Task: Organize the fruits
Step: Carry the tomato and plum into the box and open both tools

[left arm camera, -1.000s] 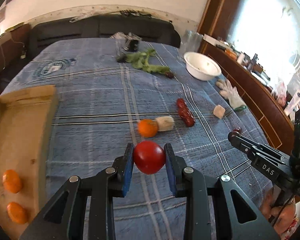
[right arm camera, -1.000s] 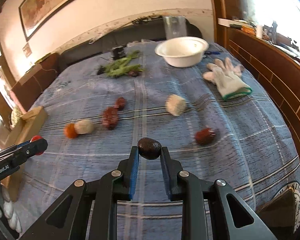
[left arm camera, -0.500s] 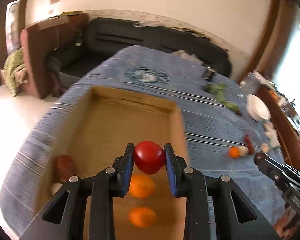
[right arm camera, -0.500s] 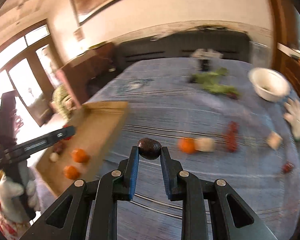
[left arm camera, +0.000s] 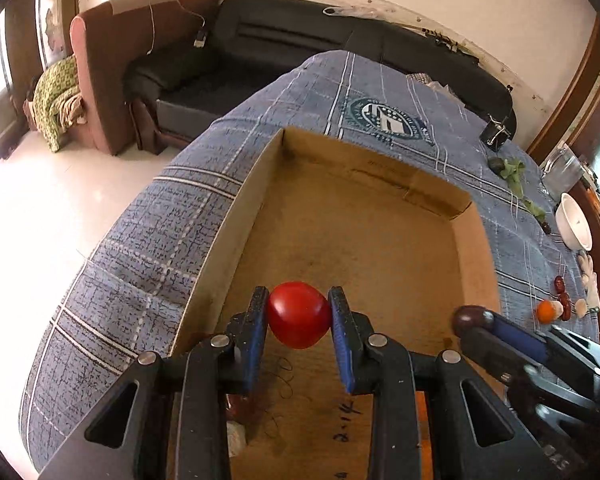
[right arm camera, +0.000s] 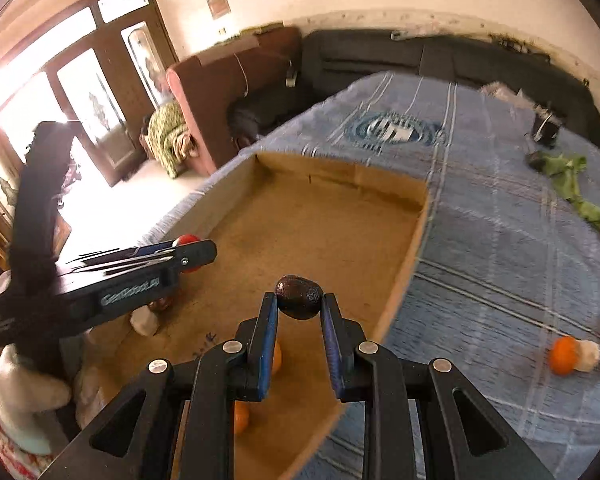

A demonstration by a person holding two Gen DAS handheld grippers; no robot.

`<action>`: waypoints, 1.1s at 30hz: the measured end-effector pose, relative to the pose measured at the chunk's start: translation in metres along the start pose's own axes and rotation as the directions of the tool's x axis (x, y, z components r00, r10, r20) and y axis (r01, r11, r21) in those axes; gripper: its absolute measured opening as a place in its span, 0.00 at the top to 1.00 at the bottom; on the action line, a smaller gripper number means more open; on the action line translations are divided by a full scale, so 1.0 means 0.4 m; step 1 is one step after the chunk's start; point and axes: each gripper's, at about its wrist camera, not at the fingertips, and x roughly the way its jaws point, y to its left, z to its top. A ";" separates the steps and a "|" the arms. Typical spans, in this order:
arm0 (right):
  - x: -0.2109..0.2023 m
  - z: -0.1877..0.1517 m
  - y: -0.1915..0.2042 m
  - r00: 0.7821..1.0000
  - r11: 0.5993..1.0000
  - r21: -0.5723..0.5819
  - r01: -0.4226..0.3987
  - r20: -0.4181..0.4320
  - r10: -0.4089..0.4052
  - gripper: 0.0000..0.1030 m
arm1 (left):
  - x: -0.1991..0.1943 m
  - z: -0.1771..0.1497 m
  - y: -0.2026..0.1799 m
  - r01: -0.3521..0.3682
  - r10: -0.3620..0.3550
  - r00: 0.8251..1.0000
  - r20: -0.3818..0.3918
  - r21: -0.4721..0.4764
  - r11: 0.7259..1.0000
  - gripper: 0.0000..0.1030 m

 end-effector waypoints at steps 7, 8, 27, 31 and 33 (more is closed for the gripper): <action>0.072 0.023 -0.001 0.999 1.000 0.004 0.012 -0.041 -0.012 0.76 | -0.002 0.003 0.010 0.015 -0.015 1.000 0.012 -0.021 1.000 0.71; 0.079 0.026 0.001 0.999 1.000 -0.001 0.017 -0.041 -0.017 0.76 | -0.003 0.003 0.011 0.016 -0.016 1.000 0.014 -0.023 1.000 0.71; -0.100 0.002 -0.059 0.994 0.997 0.076 0.022 0.105 -0.030 0.43 | -0.202 -0.040 -0.030 0.119 -0.109 0.983 0.150 -0.058 0.991 0.41; -0.187 -0.038 -0.116 0.987 0.992 0.114 0.048 0.146 -0.065 0.42 | -0.225 -0.061 -0.089 0.138 -0.135 0.980 0.144 -0.010 0.990 0.39; -0.232 -0.065 -0.163 0.982 0.987 0.142 0.073 0.163 -0.096 0.42 | -0.232 -0.075 -0.122 0.151 -0.152 0.979 0.138 0.015 0.988 0.39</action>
